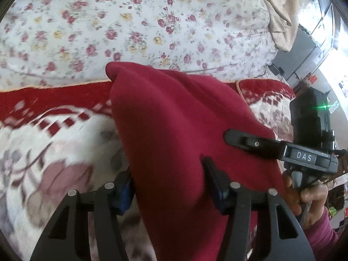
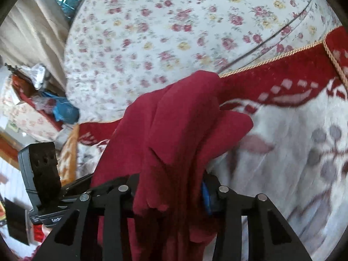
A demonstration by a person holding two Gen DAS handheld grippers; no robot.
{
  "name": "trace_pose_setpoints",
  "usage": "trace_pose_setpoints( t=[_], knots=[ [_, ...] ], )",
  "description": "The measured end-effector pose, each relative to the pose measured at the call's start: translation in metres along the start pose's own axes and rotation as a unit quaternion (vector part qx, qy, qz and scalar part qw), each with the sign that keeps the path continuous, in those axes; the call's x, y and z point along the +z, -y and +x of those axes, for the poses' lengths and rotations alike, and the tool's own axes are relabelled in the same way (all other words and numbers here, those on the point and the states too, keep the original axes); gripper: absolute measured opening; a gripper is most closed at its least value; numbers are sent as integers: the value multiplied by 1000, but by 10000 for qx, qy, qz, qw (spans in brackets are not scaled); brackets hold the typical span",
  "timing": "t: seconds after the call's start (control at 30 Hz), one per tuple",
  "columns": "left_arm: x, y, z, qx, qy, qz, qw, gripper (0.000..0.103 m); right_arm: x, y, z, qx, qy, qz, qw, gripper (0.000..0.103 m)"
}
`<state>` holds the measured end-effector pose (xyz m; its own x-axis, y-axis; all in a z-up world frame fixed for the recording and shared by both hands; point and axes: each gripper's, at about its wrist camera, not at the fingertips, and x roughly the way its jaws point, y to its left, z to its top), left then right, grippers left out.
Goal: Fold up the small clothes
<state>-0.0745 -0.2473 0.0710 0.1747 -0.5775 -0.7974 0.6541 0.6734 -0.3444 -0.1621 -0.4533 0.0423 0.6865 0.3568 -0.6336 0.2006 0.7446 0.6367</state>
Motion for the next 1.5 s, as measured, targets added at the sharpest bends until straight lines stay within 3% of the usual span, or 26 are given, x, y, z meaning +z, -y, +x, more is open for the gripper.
trace_pose_setpoints(
  t=[0.13,0.2,0.23,0.27,0.33,0.43,0.5,0.67,0.8,0.87,0.97,1.07,1.17,1.33,1.5],
  knots=[
    [-36,-6,-24,237,-100,-116,9996,57,-36,-20,5,90,-244,-59,9996,44],
    [-57,-12,-24,343,-182,-221,9990,57,-54,-25,14,17,-346,-82,9994,50],
    [-65,-14,-20,375,-228,-286,9986,58,-62,-24,18,-146,-340,-93,9993,53],
    [-75,-19,-14,448,-286,-418,9977,63,-68,-23,18,-370,-313,-128,9987,63],
    [-85,-23,-13,533,-163,-543,9970,71,-76,-22,15,-713,-307,-299,9965,68],
    [-91,-22,-22,741,50,-564,9956,84,-82,-34,-13,-1046,-7,-588,9928,68],
    [-92,-19,-33,1018,292,-477,9932,86,-82,-46,-31,-1136,212,-780,9902,68],
    [-90,-15,-50,1516,601,-406,9858,91,-93,-96,-56,-950,512,-1672,9800,64],
    [-93,-14,-60,1730,661,-409,9818,91,-111,-111,-34,-1056,299,-2107,9714,58],
    [-96,-15,-64,1802,692,-425,9803,91,-118,-107,-23,-1241,172,-2165,9682,56],
    [-100,-15,-70,1923,711,-417,9779,91,-131,-85,-2,-1788,-129,-2117,9608,46],
    [-101,-10,-74,2074,772,-307,9747,91,-143,-81,2,-1853,-96,-2174,9583,45],
    [-101,-1,-81,2204,917,-173,9709,91,-148,-91,-4,-1859,-93,-2278,9558,48],
    [-99,6,-91,2236,1132,-112,9680,91,-143,-106,-35,-1688,362,-2151,9612,71],
    [-96,8,-97,2277,1251,-153,9655,91,-138,-121,-52,-1802,680,-2131,9579,82]
  ],
)
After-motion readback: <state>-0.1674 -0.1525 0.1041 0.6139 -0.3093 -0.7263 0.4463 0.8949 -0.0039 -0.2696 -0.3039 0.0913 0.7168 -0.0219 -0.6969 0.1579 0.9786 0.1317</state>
